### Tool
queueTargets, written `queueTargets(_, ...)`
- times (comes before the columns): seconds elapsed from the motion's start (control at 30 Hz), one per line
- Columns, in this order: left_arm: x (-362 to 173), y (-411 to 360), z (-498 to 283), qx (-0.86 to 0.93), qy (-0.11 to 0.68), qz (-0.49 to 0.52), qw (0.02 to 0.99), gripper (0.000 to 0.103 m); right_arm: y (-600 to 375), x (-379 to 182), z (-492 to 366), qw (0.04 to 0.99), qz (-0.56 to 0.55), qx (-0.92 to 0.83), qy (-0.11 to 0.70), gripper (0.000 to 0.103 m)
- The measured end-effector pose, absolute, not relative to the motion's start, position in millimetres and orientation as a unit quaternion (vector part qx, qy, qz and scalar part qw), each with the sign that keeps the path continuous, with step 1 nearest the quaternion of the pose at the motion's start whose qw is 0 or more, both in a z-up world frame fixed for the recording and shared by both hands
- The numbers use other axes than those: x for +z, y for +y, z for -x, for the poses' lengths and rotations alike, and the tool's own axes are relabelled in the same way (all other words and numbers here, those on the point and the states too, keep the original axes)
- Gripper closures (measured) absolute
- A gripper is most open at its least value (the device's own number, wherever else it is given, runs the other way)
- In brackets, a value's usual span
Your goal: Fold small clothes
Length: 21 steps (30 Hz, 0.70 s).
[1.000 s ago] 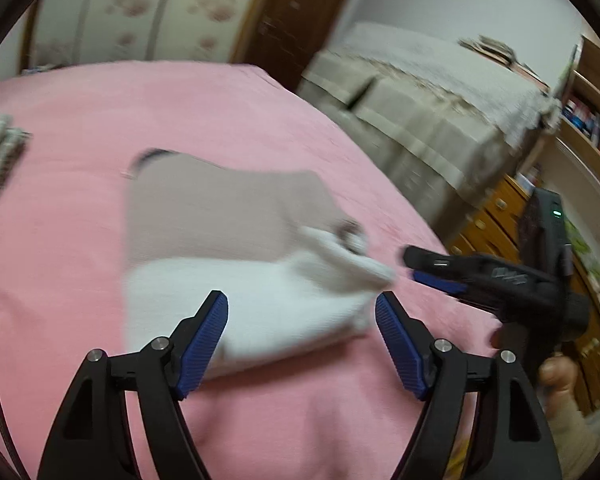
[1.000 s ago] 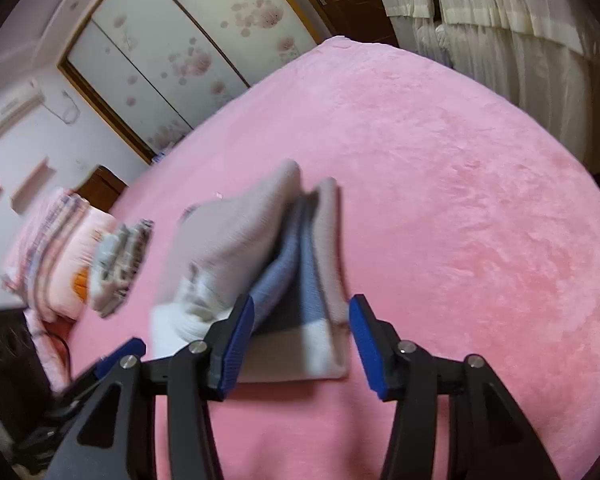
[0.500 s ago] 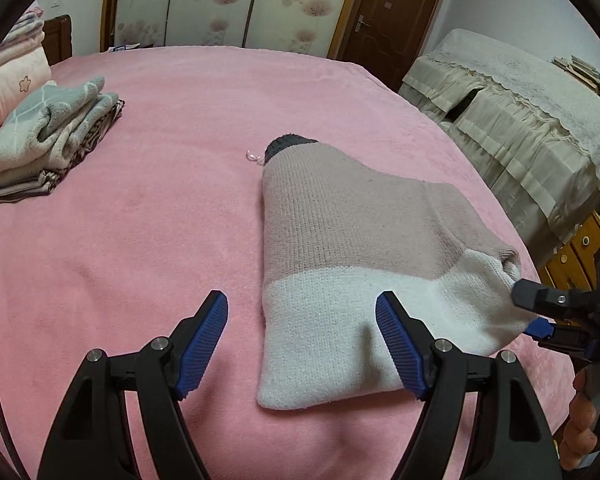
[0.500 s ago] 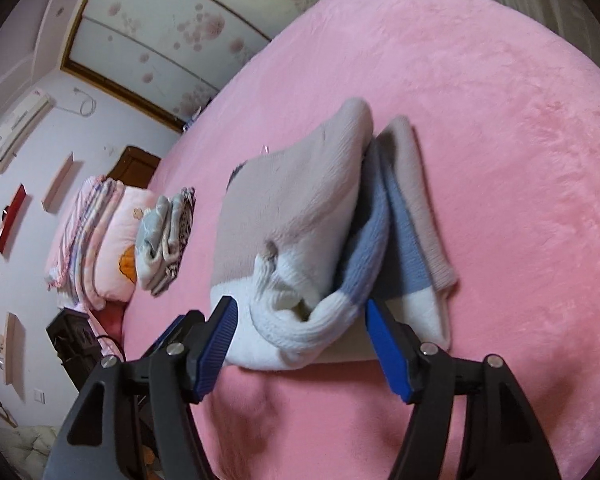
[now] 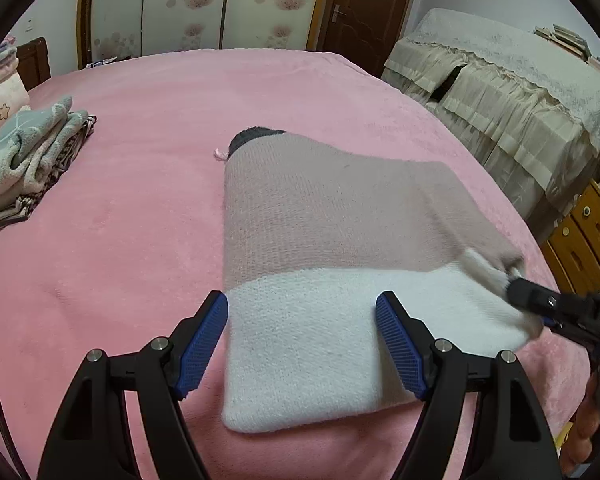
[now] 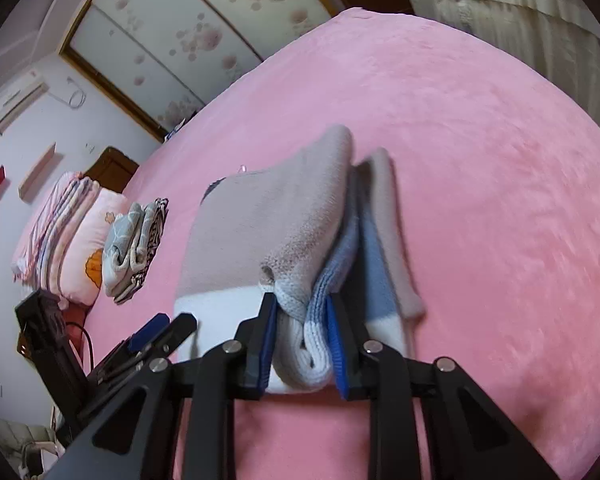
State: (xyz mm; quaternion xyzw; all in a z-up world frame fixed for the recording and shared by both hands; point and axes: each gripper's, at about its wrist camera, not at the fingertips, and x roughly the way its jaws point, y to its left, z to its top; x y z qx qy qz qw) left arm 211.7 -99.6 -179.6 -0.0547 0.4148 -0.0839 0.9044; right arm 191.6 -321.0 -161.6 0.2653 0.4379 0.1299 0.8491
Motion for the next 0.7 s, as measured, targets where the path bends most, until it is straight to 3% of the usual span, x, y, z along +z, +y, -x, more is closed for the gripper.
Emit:
queueTargets(0.23,-212.4,-102.7,-210.8,-0.091,0.429,0.036,0.898,0.024,-359.2,-232.5,-170.2,0.825,-0.356,0.100,0.428,0.085)
queueTargets(0.37,-215.9,-101.4,-211.2,-0.084,0.422,0.035,0.902,0.021,-351.7,-228.9,-168.9,0.836,-0.338,0.096,0.422,0.084)
queueTargets(0.43,-212.6,-98.3,-212.3,-0.086,0.427,0.043,0.899,0.021,-347.9,-219.2,-172.5,0.839,-0.314,0.098,0.433,0.079)
queueTargets(0.5,-208.0,-94.6,-212.8,-0.093,0.431,0.048,0.896,0.021,-348.6,-209.5,-175.1,0.840,-0.301,0.091,0.442,0.059)
queueTargets(0.7,-180.6,-75.8,-218.3,-0.121,0.418,0.071,0.898,0.021,-360.3,-165.5,-194.6,0.863,-0.270,0.096,0.417,0.055)
